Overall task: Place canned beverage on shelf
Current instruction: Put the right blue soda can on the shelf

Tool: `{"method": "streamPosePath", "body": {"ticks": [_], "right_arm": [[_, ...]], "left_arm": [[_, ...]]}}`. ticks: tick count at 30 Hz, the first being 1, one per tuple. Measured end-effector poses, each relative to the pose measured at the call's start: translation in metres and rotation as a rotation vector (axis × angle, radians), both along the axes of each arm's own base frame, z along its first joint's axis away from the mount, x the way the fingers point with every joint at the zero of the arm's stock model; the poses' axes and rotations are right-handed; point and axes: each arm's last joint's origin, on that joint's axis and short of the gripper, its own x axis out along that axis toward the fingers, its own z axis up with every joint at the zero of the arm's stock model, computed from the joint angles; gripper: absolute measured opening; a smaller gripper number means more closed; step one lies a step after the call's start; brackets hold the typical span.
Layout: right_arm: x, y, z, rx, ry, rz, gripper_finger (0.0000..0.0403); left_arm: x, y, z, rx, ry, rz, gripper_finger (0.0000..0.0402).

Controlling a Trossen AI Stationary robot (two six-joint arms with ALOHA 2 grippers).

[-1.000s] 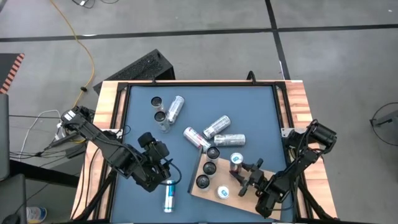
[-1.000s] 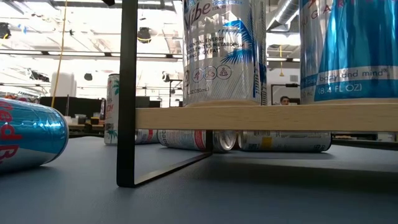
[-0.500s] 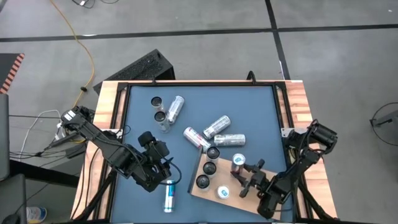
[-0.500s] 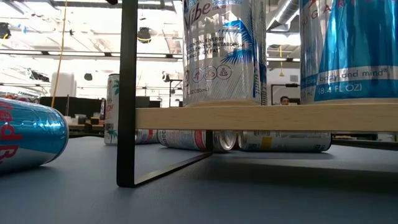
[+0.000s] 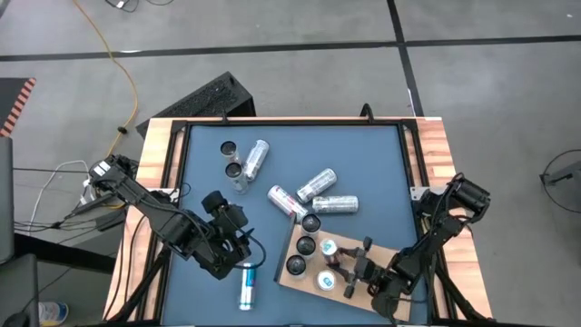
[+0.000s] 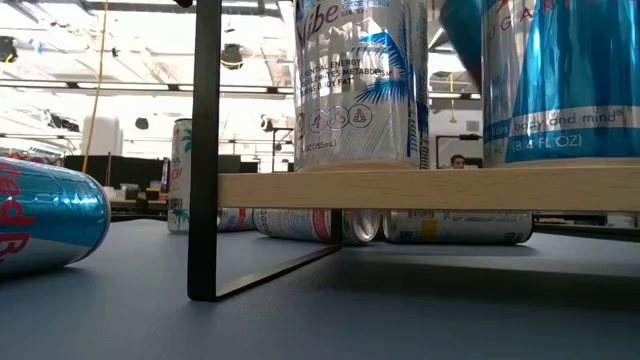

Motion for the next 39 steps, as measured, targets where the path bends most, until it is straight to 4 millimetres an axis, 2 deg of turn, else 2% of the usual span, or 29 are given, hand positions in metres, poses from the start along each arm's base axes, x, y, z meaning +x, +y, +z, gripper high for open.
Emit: {"method": "streamPosePath", "body": {"ticks": [7,11,19,24,39], "right_arm": [[-0.009,-0.003,-0.005,-0.009,-0.054,-0.047,0.0187],[-0.01,-0.001,-0.004,-0.003,-0.065,-0.047,0.0204],[0.007,-0.014,-0.005,0.107,-0.039,-0.056,0.0259],[0.014,-0.02,-0.008,0.119,0.027,-0.024,0.0269],[-0.009,0.001,-0.007,0.078,0.001,0.035,0.0271]], "left_arm": [[0.0,0.0,0.0,-0.001,0.0,0.001,0.0303],[0.0,0.0,0.0,0.0,0.0,0.001,0.0303],[0.003,0.003,0.001,0.0,-0.007,0.002,0.0303],[0.003,0.002,0.0,-0.02,0.008,-0.01,0.0303],[0.003,0.002,0.0,-0.004,0.019,-0.026,0.0303]]}}
